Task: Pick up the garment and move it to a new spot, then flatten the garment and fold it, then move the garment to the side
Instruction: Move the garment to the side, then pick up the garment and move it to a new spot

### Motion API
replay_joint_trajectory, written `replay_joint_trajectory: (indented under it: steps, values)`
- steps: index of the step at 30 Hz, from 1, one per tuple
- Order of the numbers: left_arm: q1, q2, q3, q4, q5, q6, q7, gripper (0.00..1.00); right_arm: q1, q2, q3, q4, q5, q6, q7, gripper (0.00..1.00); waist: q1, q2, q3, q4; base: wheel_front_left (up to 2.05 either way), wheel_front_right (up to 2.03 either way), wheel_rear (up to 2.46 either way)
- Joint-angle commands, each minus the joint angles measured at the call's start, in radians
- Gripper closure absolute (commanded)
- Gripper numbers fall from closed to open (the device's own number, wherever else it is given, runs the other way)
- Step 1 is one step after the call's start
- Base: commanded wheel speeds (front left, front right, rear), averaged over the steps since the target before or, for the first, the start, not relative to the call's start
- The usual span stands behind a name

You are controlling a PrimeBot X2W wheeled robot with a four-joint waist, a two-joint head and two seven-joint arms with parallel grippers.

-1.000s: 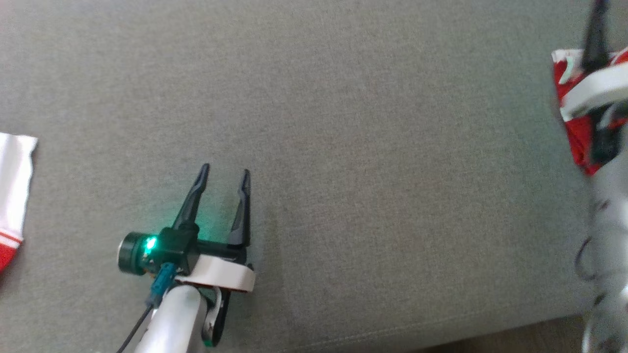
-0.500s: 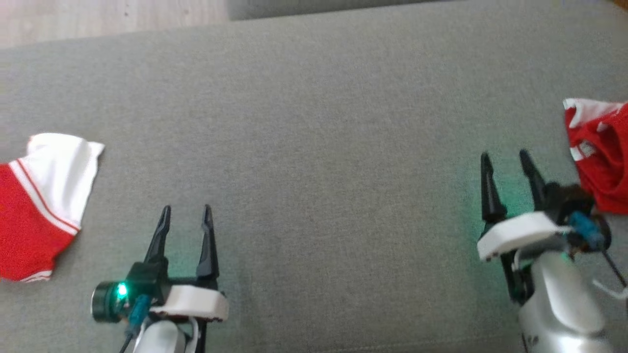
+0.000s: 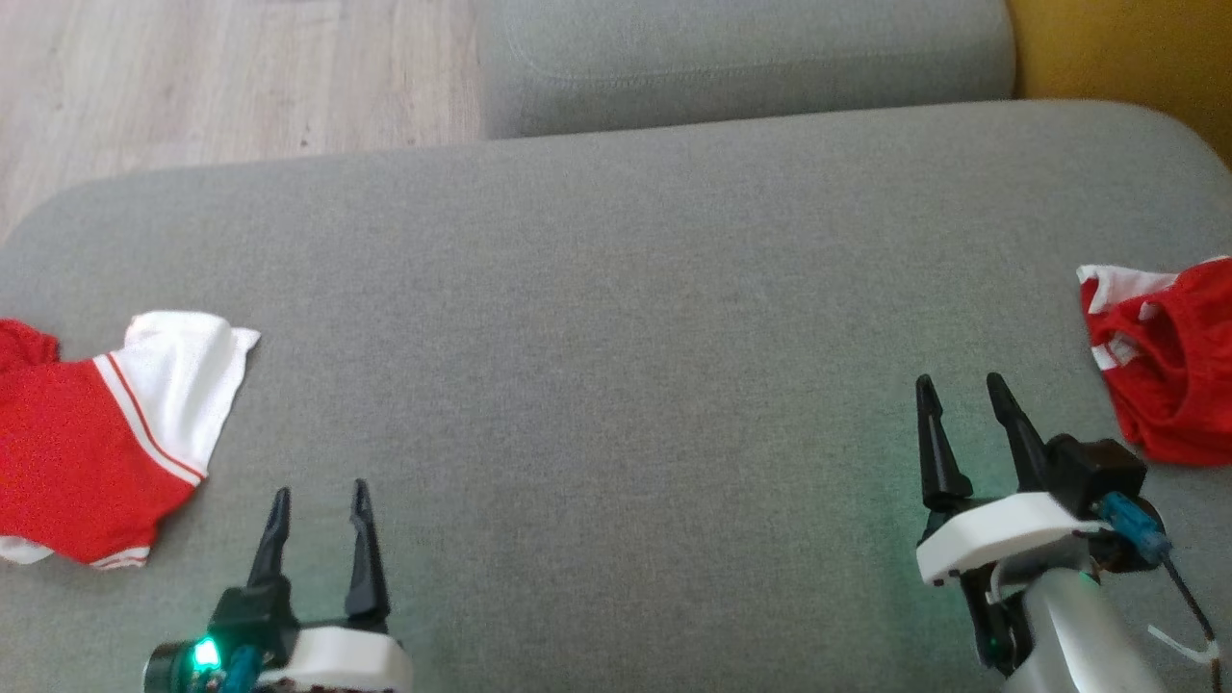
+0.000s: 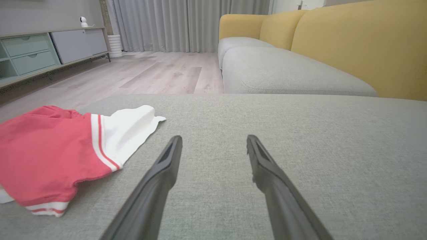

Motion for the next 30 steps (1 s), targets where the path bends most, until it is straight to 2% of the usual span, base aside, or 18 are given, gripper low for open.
replay_joint_trajectory:
  steps: [1,11,16,25,30]
  values:
    - [-0.013,0.004,0.049,-0.031,0.005,-0.001,-0.005,0.0,-0.013,-0.001,0.027,-0.041,0.011,0.004,-0.007,0.0,0.0002,-0.0001,-0.018,0.0,0.0,0.0,0.0]
    - [0.022,0.004,0.078,-0.045,-0.001,-0.002,-0.005,0.0,0.017,-0.001,0.049,-0.061,0.049,0.004,-0.007,0.0,0.0002,-0.0001,-0.038,-0.004,0.0,0.0,0.0]
    - [0.017,0.004,0.075,-0.045,-0.013,0.004,-0.005,0.0,0.015,-0.001,0.064,-0.06,0.037,0.004,-0.007,0.0,0.0002,-0.0001,-0.02,0.015,0.0,0.0,0.0]
    - [0.003,0.004,0.111,-0.053,-0.047,0.038,-0.005,0.0,0.01,-0.001,0.146,-0.085,0.032,0.004,-0.007,0.0,0.0002,-0.0001,0.042,0.138,0.0,0.0,0.0]
    - [0.009,0.004,0.165,-0.063,-0.062,0.055,-0.005,0.0,-0.001,-0.001,0.2,-0.087,0.03,0.004,-0.007,0.0,0.0002,-0.0001,0.066,0.239,0.0,0.0,0.0]
